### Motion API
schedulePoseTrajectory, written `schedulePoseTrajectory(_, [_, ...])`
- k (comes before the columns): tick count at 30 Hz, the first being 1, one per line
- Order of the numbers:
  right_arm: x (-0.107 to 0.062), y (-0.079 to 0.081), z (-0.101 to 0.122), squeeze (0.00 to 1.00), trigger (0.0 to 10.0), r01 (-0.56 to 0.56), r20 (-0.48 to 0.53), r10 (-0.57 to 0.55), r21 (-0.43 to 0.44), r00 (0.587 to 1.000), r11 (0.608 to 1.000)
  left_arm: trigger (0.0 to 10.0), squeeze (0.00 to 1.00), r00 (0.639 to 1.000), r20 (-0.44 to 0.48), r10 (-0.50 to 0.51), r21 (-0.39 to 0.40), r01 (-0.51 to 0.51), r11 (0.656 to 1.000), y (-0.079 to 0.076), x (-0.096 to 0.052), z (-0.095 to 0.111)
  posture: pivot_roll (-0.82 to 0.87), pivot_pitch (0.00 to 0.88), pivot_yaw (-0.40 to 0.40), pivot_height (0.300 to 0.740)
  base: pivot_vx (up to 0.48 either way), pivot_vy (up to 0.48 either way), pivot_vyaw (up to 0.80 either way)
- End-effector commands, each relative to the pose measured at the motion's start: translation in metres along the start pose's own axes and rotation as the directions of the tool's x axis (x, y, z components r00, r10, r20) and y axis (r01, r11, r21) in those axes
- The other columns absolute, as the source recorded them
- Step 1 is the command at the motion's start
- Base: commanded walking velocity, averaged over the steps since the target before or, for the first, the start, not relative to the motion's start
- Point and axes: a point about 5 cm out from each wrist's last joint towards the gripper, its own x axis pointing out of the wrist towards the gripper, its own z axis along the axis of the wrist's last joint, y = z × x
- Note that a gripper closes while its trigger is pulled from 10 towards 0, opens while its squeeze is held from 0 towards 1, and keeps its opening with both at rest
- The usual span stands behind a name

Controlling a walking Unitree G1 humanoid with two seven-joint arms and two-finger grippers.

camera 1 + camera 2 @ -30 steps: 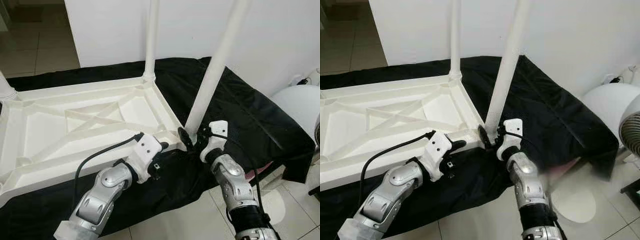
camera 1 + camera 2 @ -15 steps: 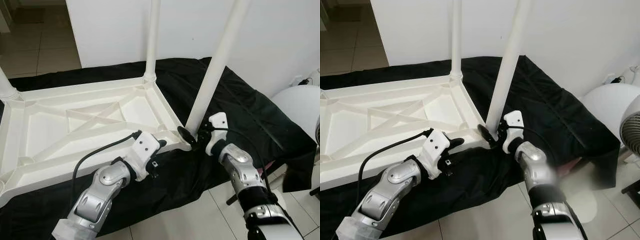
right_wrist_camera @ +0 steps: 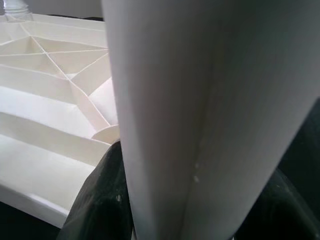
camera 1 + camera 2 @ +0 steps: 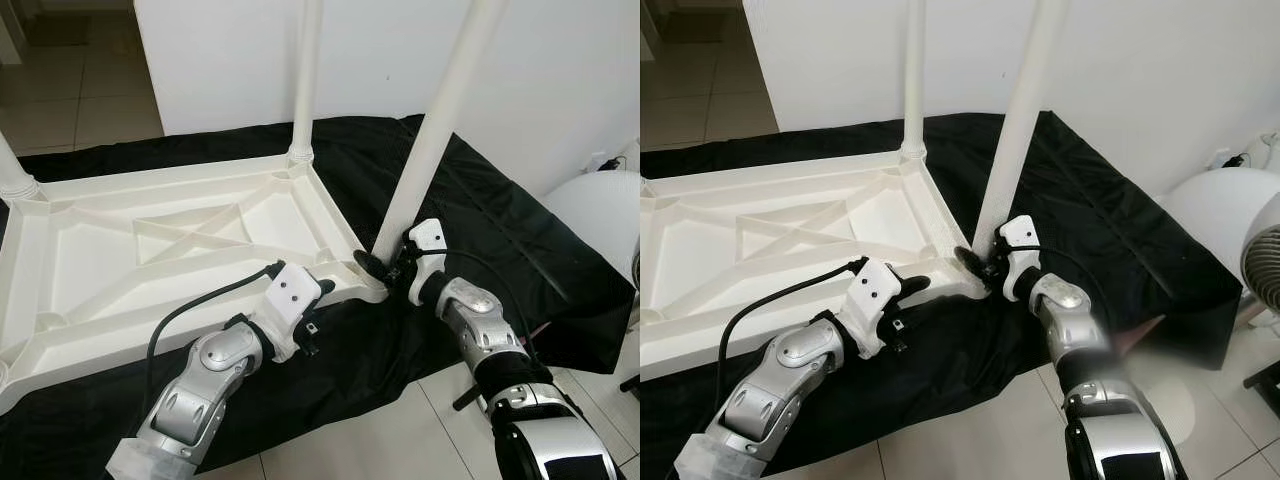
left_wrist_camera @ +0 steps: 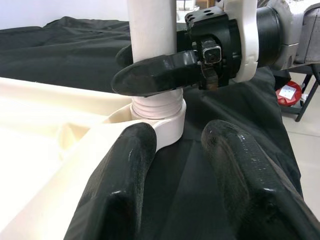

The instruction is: Building children table

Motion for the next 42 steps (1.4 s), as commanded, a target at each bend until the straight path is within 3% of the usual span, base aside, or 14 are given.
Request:
schedulePoseTrajectory(1, [-0.003, 0.002, -0.007, 0.00, 0.0, -0.030, -0.033, 0.030, -0.003, 0.999, 1.000, 10.0, 0.00, 1.000, 0.002, -0.003, 0.004, 0.003, 1.000, -0.002, 0.000, 0.002, 0.00, 0.041, -0.069, 0.740, 0.000, 0.000, 0.00])
schedulePoseTrajectory(5, [-0.006, 0.003, -0.011, 0.00, 0.0, -0.030, -0.036, 0.030, 0.005, 0.999, 1.000, 10.0, 0.00, 1.000, 0.002, -0.003, 0.002, 0.003, 1.000, -0.002, 0.000, 0.001, 0.00, 0.041, -0.069, 0.740, 0.000, 0.000, 0.00])
schedulePoseTrajectory(6, [-0.006, 0.002, -0.011, 0.00, 9.3, -0.026, -0.036, 0.026, 0.010, 0.999, 1.000, 10.0, 0.00, 1.000, 0.003, -0.003, 0.001, 0.003, 1.000, -0.003, 0.000, 0.001, 0.00, 0.041, -0.069, 0.740, 0.000, 0.000, 0.00])
schedulePoseTrajectory(7, [-0.007, 0.002, -0.011, 0.00, 9.3, -0.014, -0.032, 0.014, 0.009, 0.999, 1.000, 10.0, 0.00, 1.000, 0.002, -0.004, 0.001, 0.004, 1.000, -0.003, 0.000, 0.001, 0.00, 0.042, -0.068, 0.740, 0.000, 0.000, 0.00])
schedulePoseTrajectory(8, [-0.006, 0.003, -0.011, 0.00, 10.0, 0.008, -0.029, -0.007, 0.024, 1.000, 1.000, 10.0, 0.00, 1.000, 0.001, -0.005, 0.002, 0.005, 1.000, -0.003, 0.000, 0.001, 0.00, 0.042, -0.068, 0.740, 0.000, 0.000, 0.00])
schedulePoseTrajectory(12, [-0.006, 0.004, -0.011, 0.00, 10.0, 0.051, -0.023, -0.051, 0.023, 0.998, 0.998, 10.0, 0.00, 1.000, 0.001, -0.006, 0.000, 0.006, 1.000, -0.003, 0.000, 0.001, 0.00, 0.044, -0.067, 0.740, 0.000, 0.000, 0.00])
schedulePoseTrajectory(20, [-0.006, 0.017, -0.009, 0.00, 10.0, 0.245, -0.036, -0.243, 0.091, 0.969, 0.965, 10.0, 0.00, 1.000, -0.005, -0.014, -0.004, 0.014, 1.000, -0.006, -0.002, -0.001, -0.01, 0.053, -0.063, 0.740, 0.000, 0.000, 0.00])
schedulePoseTrajectory(26, [-0.007, 0.030, -0.012, 0.00, 10.0, 0.397, -0.087, -0.388, 0.153, 0.918, 0.905, 10.0, 0.00, 1.000, -0.008, -0.021, -0.005, 0.021, 1.000, -0.007, -0.002, -0.001, -0.01, 0.052, -0.063, 0.740, 0.000, 0.000, 0.00])
schedulePoseTrajectory(28, [-0.007, 0.038, -0.013, 0.00, 10.0, 0.485, -0.113, -0.471, 0.207, 0.875, 0.850, 10.0, 0.00, 1.000, -0.009, -0.025, -0.006, 0.025, 1.000, -0.008, -0.002, -0.001, -0.01, 0.050, -0.062, 0.740, 0.000, 0.000, 0.00])
schedulePoseTrajectory(29, [-0.007, 0.038, -0.013, 0.00, 10.0, 0.485, -0.113, -0.471, 0.207, 0.875, 0.850, 10.0, 0.00, 1.000, -0.009, -0.025, -0.006, 0.025, 1.000, -0.008, -0.002, -0.001, -0.01, 0.050, -0.062, 0.740, 0.000, 0.000, 0.00])
schedulePoseTrajectory(30, [-0.007, 0.046, -0.012, 0.00, 10.0, 0.513, -0.126, -0.497, 0.229, 0.859, 0.828, 10.0, 0.00, 1.000, -0.008, -0.027, -0.007, 0.027, 1.000, -0.009, -0.002, -0.001, -0.01, 0.049, -0.063, 0.740, 0.000, 0.000, 0.00])
schedulePoseTrajectory(34, [-0.007, 0.055, -0.009, 0.00, 10.0, 0.543, -0.120, -0.530, 0.235, 0.839, 0.806, 10.0, 0.00, 1.000, -0.010, -0.029, -0.007, 0.029, 1.000, -0.010, -0.002, -0.002, -0.01, 0.047, -0.065, 0.740, 0.000, 0.000, 0.00])
schedulePoseTrajectory(35, [-0.009, 0.068, -0.008, 0.00, 10.0, 0.587, -0.131, -0.574, 0.248, 0.808, 0.771, 10.0, 0.00, 0.999, -0.010, -0.031, -0.008, 0.030, 1.000, -0.010, -0.002, -0.002, 0.00, 0.044, -0.070, 0.740, 0.000, 0.000, 0.00])
schedulePoseTrajectory(42, [-0.016, 0.079, -0.004, 0.00, 10.0, 0.623, -0.151, -0.606, 0.252, 0.781, 0.741, 10.0, 0.00, 1.000, -0.012, -0.028, -0.006, 0.028, 1.000, -0.010, -0.003, -0.002, 0.00, 0.042, -0.075, 0.740, 0.000, 0.000, 0.00])
